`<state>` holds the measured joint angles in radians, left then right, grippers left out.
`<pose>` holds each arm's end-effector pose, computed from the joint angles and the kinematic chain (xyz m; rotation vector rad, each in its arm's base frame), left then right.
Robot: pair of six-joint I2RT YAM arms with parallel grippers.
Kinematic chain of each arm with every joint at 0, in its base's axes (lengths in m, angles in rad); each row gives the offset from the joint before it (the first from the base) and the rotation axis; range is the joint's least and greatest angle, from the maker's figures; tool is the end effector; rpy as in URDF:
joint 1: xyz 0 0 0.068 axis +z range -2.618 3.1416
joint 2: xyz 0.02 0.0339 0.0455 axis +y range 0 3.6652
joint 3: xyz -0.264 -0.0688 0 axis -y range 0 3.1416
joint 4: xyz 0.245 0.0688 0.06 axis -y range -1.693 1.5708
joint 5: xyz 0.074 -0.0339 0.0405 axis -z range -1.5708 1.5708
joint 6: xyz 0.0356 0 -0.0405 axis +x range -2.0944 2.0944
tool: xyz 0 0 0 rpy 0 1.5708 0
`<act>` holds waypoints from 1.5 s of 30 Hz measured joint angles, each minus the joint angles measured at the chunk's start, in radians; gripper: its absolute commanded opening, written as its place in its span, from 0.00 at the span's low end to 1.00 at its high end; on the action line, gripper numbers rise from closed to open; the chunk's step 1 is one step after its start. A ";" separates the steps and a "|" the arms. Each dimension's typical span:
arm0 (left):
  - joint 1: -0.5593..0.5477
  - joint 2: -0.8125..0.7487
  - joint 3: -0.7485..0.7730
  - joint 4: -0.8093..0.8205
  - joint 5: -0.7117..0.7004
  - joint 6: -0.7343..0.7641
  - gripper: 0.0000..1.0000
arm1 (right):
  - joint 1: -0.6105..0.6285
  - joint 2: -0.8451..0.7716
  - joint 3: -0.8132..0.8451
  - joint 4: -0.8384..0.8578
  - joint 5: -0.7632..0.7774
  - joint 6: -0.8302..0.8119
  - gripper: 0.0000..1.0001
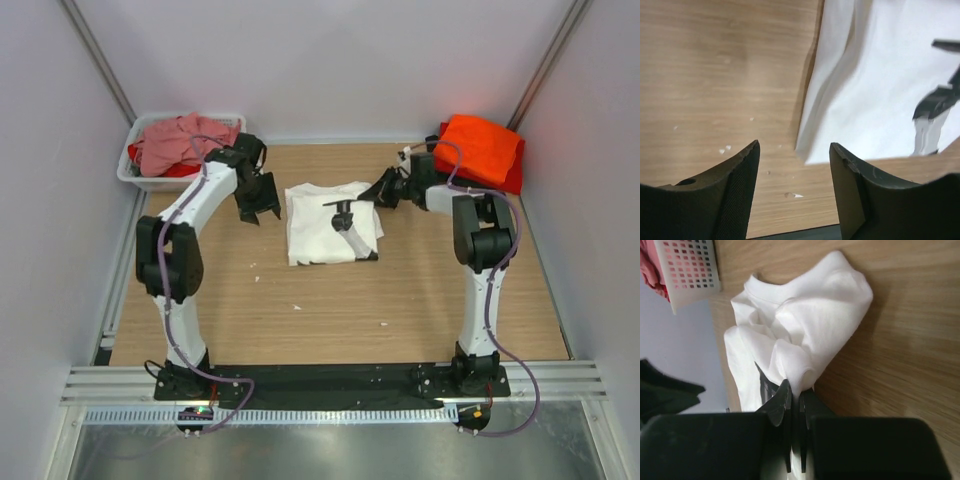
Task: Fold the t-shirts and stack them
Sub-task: Neatly place the folded tshirt to the corner
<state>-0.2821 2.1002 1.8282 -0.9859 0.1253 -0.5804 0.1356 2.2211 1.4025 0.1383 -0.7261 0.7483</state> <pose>0.4205 -0.1265 0.2293 -0.4009 2.8605 -0.3550 0.4618 0.0869 0.1224 0.2993 2.3438 1.2729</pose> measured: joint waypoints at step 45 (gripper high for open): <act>-0.017 -1.040 -0.853 0.062 -0.106 0.066 0.57 | -0.232 0.128 1.145 -0.632 0.304 -0.052 0.01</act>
<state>-0.2989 1.0603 0.9756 -0.9237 0.0189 -0.5148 -0.0963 2.3489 2.5477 -0.4934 -0.4225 0.6960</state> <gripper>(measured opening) 0.575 0.076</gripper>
